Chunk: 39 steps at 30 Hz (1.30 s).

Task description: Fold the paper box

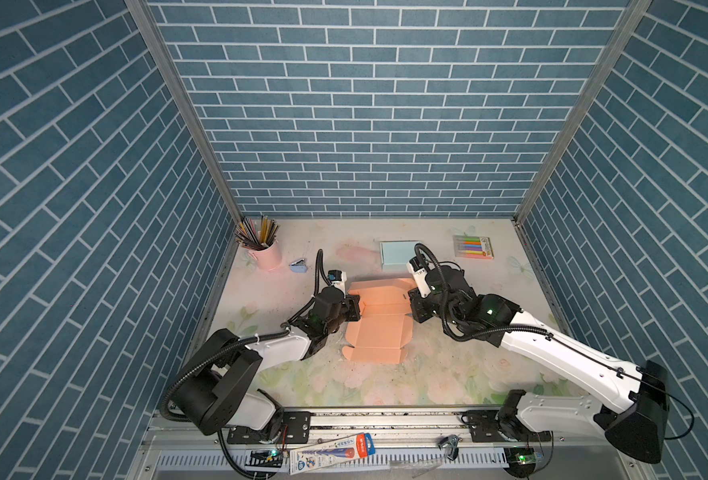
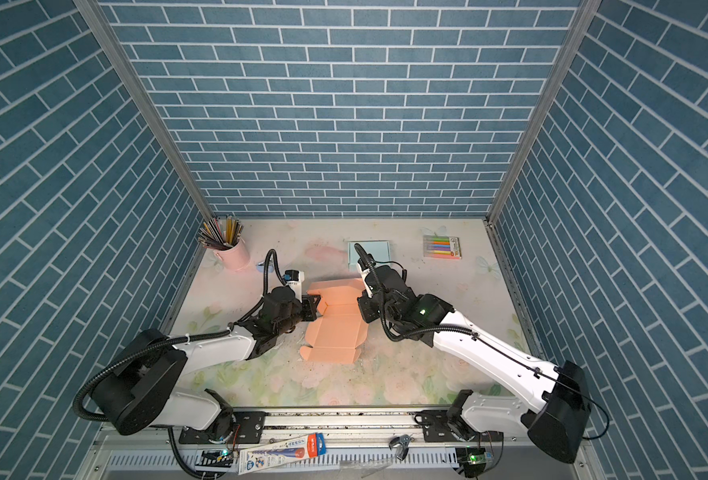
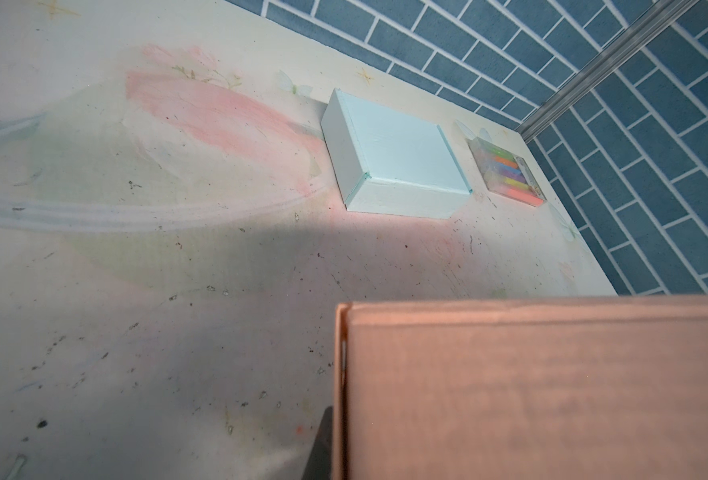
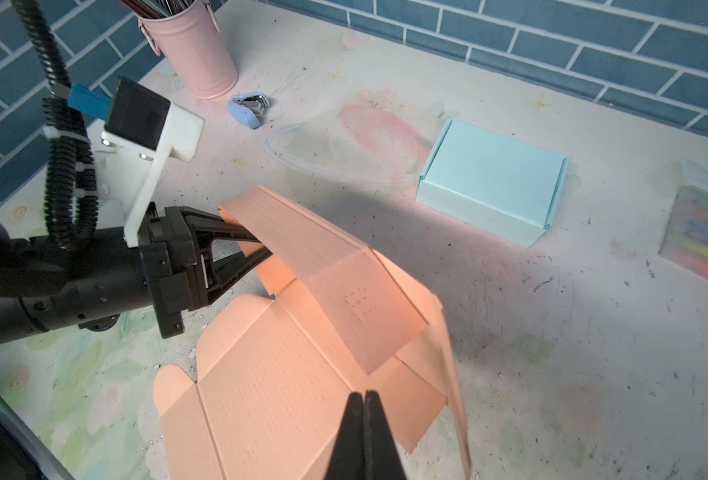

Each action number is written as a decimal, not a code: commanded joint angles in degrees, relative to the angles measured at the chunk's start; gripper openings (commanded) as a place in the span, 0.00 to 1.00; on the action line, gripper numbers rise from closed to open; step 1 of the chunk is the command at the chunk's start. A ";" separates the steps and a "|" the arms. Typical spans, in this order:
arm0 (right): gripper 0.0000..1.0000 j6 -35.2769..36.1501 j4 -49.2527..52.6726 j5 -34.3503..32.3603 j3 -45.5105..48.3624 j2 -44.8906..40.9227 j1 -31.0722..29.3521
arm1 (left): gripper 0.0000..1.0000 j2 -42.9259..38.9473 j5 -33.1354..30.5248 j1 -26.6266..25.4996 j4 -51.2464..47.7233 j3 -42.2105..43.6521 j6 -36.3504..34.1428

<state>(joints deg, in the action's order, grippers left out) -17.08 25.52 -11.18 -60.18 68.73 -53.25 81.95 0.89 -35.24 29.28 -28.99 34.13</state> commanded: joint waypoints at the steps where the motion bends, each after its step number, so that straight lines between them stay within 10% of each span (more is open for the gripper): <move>1: 0.04 0.19 0.28 -2.57 -1.53 -0.85 -0.27 | 0.09 -1.53 -0.78 0.30 -0.10 0.84 0.33; 29: 0.04 3.90 -4.40 0.41 -4.66 7.80 -0.29 | 0.09 -4.65 2.61 0.17 -0.12 0.63 0.67; 39: 0.05 7.30 -14.19 2.94 4.57 -7.59 -0.27 | 0.09 -6.34 6.48 2.44 -0.29 0.31 1.73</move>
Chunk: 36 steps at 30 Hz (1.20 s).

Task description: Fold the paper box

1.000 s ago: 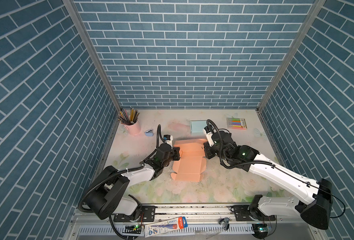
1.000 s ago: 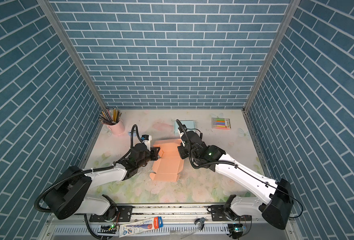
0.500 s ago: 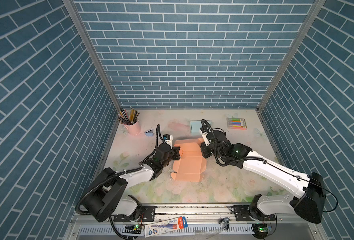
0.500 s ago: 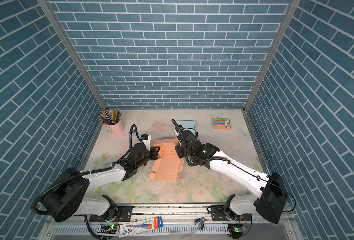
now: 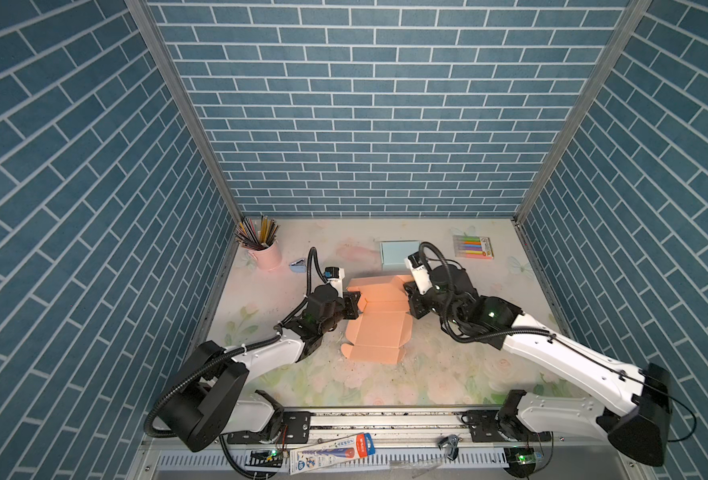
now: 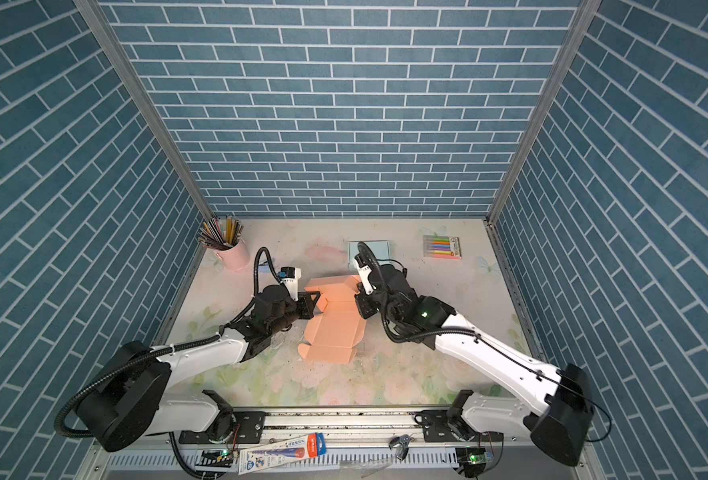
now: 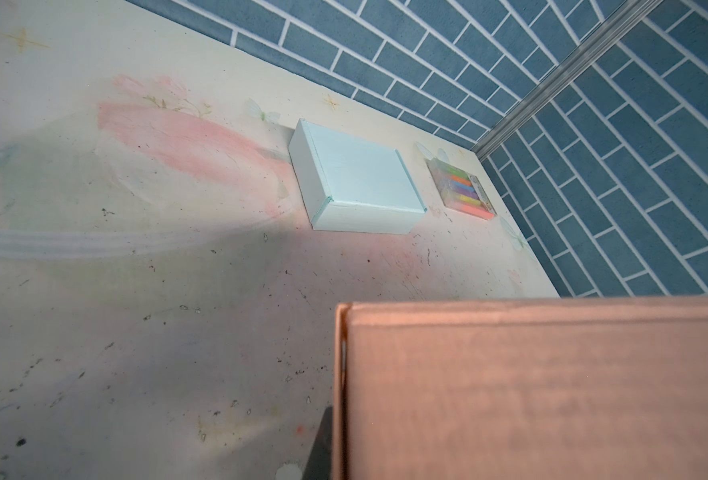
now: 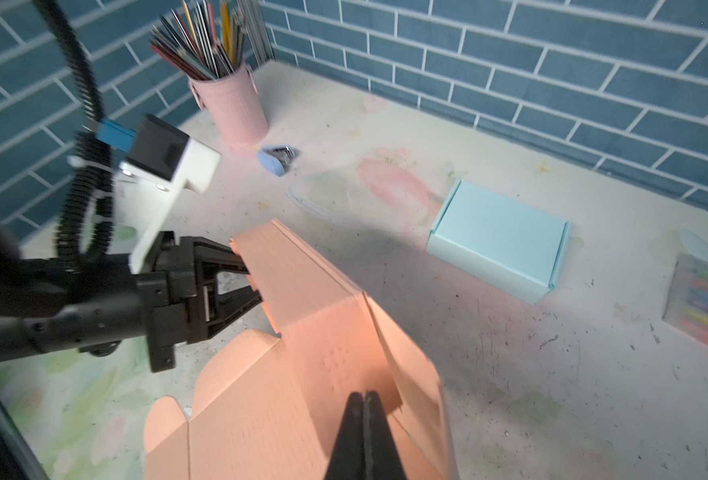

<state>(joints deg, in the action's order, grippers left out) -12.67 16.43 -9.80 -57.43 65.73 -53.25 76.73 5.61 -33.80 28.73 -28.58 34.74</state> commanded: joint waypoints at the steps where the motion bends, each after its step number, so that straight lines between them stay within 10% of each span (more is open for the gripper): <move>1: 0.05 3.03 -5.63 1.34 2.71 -6.07 -0.27 | 0.09 -1.30 2.34 1.46 0.20 -0.03 1.25; 16: 0.04 -0.43 -18.76 6.56 18.77 -20.17 1.30 | 0.07 -7.87 13.68 10.37 5.56 4.06 8.30; 36: 0.03 -2.54 -33.82 15.42 21.53 -11.52 3.69 | 0.07 -7.82 16.17 10.40 7.91 4.80 9.64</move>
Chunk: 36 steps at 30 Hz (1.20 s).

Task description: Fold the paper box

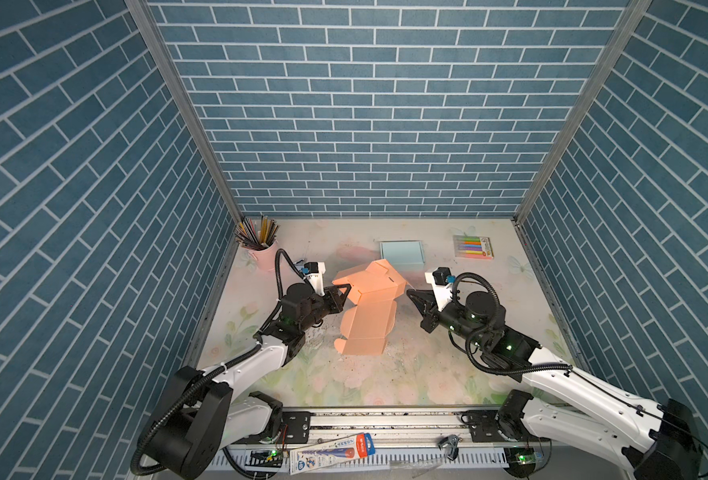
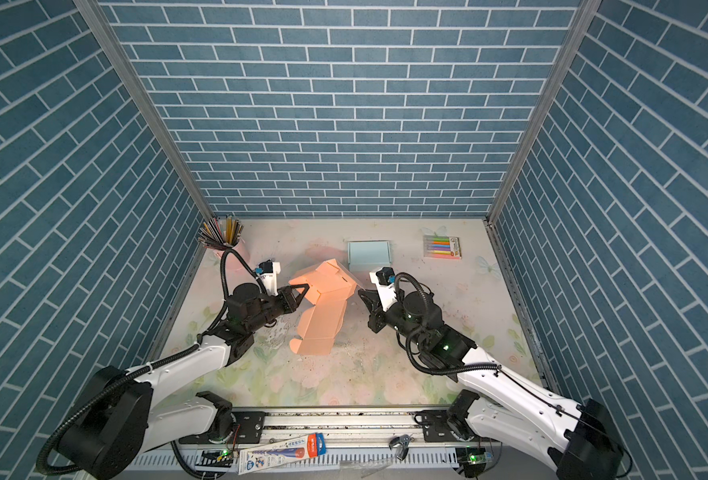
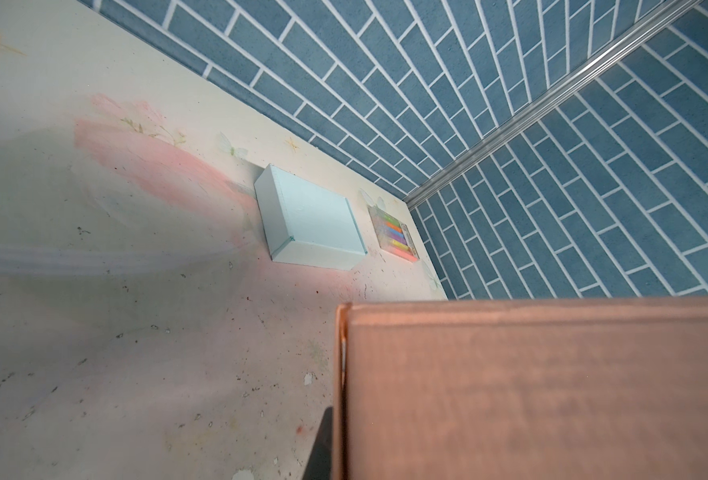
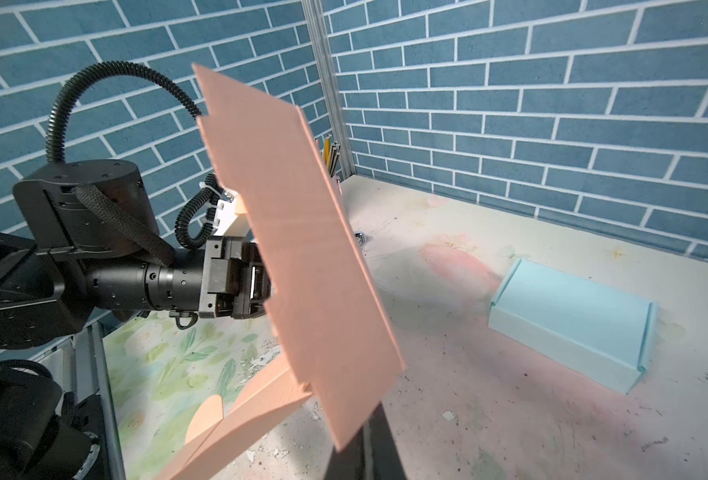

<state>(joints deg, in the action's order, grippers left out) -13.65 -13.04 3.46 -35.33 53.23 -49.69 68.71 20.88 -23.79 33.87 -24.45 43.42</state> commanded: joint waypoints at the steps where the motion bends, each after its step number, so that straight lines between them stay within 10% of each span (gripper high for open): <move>1: 0.03 -1.81 -5.03 2.33 -0.55 1.35 0.13 | 0.08 0.12 1.06 0.40 2.77 0.73 1.01; 15: 0.02 -6.54 -13.06 5.87 0.23 6.69 0.91 | 0.07 0.30 1.43 0.15 3.70 1.26 1.23; 36: 0.13 -3.74 6.18 3.83 -1.76 -2.66 -0.05 | 0.06 3.78 -1.73 2.86 2.12 1.68 -1.39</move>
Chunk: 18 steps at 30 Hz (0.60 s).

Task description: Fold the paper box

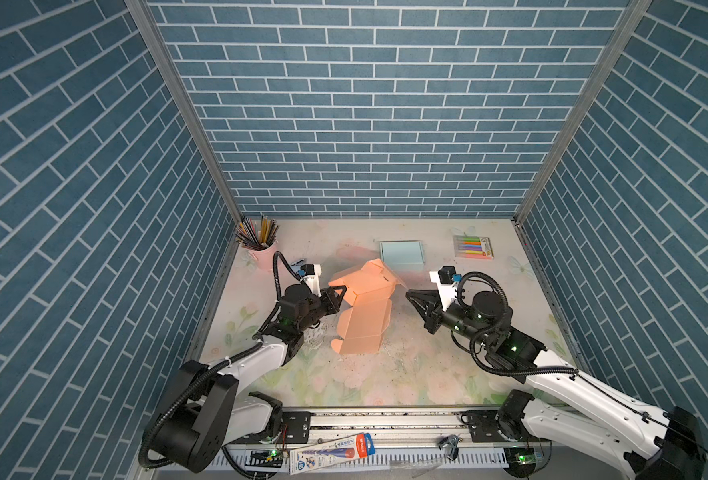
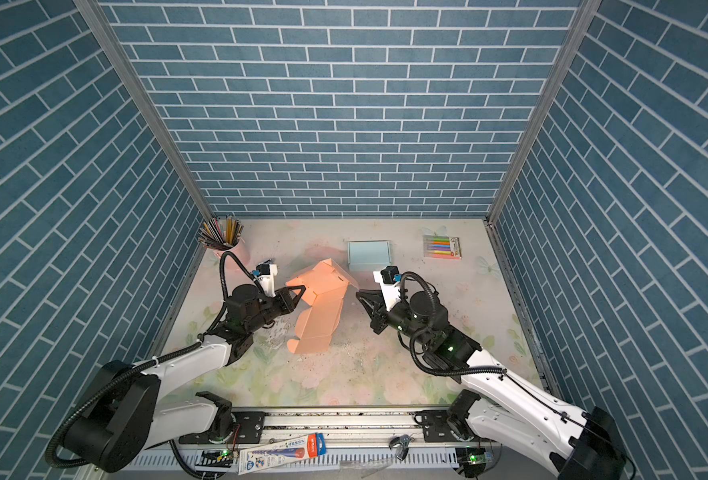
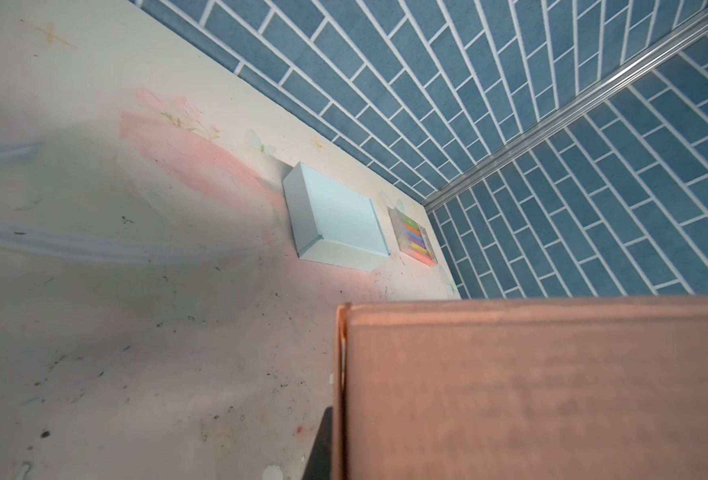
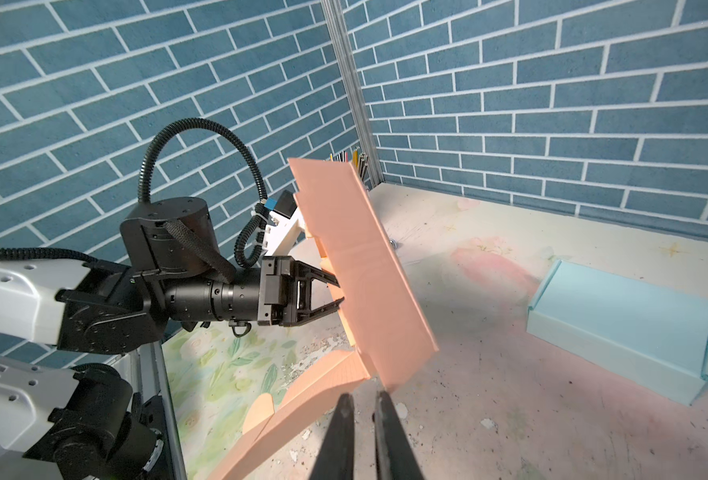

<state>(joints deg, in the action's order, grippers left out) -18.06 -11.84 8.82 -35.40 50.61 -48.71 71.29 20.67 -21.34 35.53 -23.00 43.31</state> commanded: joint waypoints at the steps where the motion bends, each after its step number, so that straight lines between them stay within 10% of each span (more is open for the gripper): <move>1: 0.13 1.14 6.58 -2.97 -2.90 0.22 -1.59 | 0.05 1.77 -1.58 0.47 0.47 0.00 -1.46; 10: 0.29 3.56 16.80 -6.91 -11.80 -3.04 -0.57 | 0.05 3.24 2.95 1.48 -3.21 -2.21 -6.60; 18: 0.42 3.75 18.42 11.62 -12.33 2.20 9.40 | 0.06 4.94 12.59 1.57 -4.40 -4.18 -10.04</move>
<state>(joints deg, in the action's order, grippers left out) -15.92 4.36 11.77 -47.86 50.65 -40.56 76.31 28.82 -20.14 31.79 -25.78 35.46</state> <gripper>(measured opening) 0.407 0.091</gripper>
